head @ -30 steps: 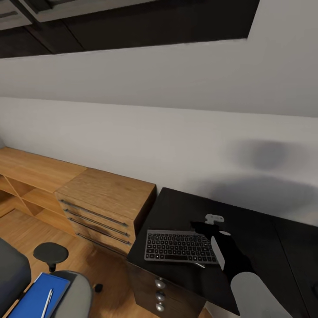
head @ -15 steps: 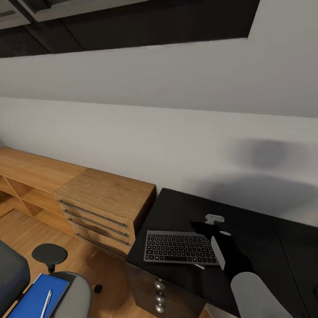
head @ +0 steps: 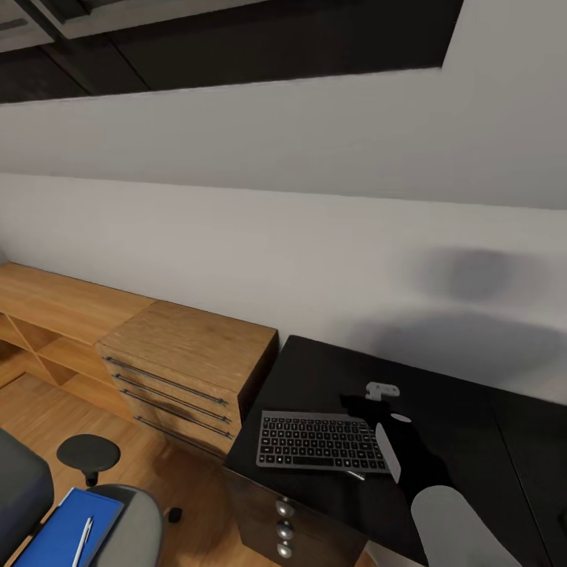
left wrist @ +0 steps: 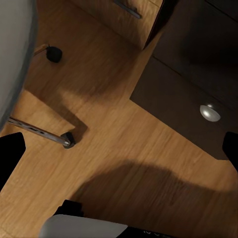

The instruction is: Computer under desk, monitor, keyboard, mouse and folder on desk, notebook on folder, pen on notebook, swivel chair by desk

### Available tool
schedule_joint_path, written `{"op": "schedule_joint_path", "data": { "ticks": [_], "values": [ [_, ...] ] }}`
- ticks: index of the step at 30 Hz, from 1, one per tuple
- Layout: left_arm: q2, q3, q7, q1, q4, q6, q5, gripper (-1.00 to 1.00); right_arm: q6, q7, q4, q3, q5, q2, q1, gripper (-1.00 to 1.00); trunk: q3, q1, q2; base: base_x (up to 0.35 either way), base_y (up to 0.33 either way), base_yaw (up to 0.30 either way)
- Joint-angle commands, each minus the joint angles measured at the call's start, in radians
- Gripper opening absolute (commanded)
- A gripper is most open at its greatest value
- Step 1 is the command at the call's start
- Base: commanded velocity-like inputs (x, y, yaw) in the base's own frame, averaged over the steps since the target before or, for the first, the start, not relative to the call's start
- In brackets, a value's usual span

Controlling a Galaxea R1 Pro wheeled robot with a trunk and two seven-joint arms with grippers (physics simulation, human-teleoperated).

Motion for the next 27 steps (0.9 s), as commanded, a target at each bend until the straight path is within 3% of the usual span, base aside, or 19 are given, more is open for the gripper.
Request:
{"op": "schedule_joint_path", "data": {
  "ticks": [1, 16, 27],
  "values": [
    [0.001, -0.008, 0.008, -0.001, 0.000, -0.004, 0.005, 1.00, 0.004, 0.008, -0.002, -0.006, 0.003, 0.001, -0.001, 1.00, -0.002, 0.000, -0.001, 0.025, 0.000, 0.000],
    [0.001, -0.008, 0.007, -0.001, 0.000, -0.004, 0.005, 1.00, -0.002, -0.005, 0.007, -0.001, 0.015, 0.004, -0.001, 1.00, -0.002, 0.000, -0.001, 0.126, 0.000, 0.000],
    [-0.001, -0.006, 0.007, -0.001, -0.005, -0.005, 0.006, 1.00, 0.003, -0.095, 0.134, 0.001, 0.020, 0.009, -0.010, 1.00, -0.002, 0.000, -0.001, 0.008, 0.000, 0.000]
  ]
}}
